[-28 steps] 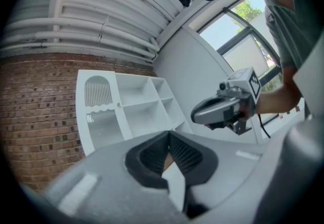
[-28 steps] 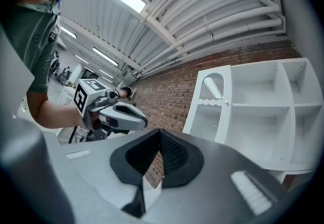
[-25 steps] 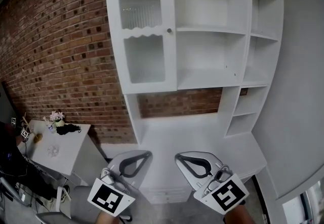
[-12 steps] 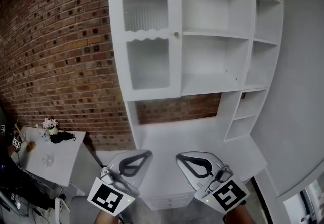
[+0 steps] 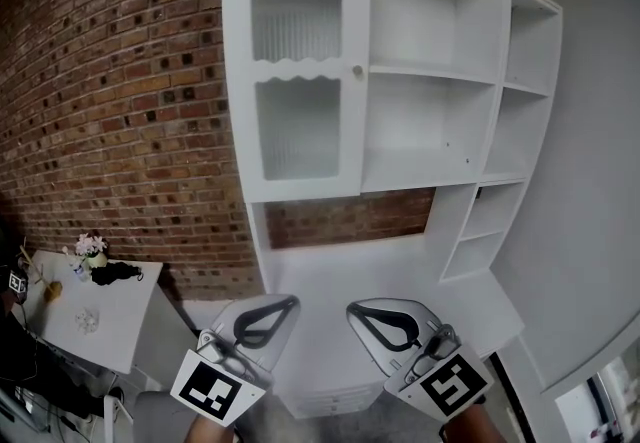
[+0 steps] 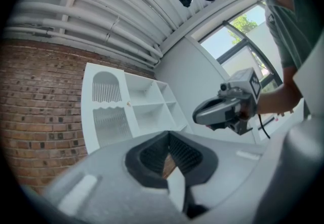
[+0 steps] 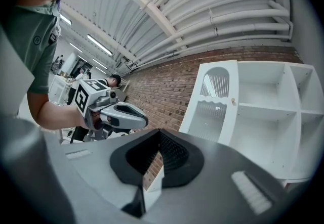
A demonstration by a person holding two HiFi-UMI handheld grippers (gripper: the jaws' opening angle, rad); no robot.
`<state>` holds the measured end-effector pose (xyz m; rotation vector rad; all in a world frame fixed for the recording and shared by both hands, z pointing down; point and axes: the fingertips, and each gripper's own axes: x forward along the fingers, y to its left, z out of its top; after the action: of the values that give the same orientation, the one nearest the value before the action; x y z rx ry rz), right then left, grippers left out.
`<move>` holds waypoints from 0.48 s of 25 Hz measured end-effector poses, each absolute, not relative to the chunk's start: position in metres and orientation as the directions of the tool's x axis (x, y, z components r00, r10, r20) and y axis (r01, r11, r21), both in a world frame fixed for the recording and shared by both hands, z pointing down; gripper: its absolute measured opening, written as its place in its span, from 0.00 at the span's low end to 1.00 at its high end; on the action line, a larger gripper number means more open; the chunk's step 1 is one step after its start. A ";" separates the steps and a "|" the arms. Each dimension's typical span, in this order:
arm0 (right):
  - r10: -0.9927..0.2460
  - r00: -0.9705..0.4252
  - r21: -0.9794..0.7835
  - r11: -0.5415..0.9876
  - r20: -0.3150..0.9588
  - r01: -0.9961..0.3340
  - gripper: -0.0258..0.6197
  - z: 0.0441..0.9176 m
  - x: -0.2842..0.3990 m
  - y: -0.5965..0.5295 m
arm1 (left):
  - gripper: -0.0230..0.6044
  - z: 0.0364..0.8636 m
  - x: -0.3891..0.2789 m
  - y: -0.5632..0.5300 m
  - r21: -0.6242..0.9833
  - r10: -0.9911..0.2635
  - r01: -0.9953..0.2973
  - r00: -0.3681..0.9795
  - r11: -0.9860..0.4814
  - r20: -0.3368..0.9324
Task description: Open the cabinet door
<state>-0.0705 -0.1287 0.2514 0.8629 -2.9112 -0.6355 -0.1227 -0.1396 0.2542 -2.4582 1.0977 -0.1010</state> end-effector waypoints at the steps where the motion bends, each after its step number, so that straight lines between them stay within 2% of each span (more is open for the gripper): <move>1: -0.530 -0.845 0.395 0.762 -0.074 -0.513 0.05 0.252 -0.070 -0.130 | 0.04 0.255 -0.123 -0.142 -0.422 -0.724 -0.692 0.681 -0.586 -0.111; 12: -0.508 -0.858 0.376 0.783 -0.076 -0.496 0.05 0.253 -0.072 -0.156 | 0.04 0.259 -0.125 -0.165 -0.411 -0.745 -0.708 0.660 -0.575 -0.095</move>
<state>-0.0722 -0.1561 0.2531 0.8275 -2.9386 -0.6072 -0.1253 -0.1652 0.2593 -2.4628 1.1384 -0.1224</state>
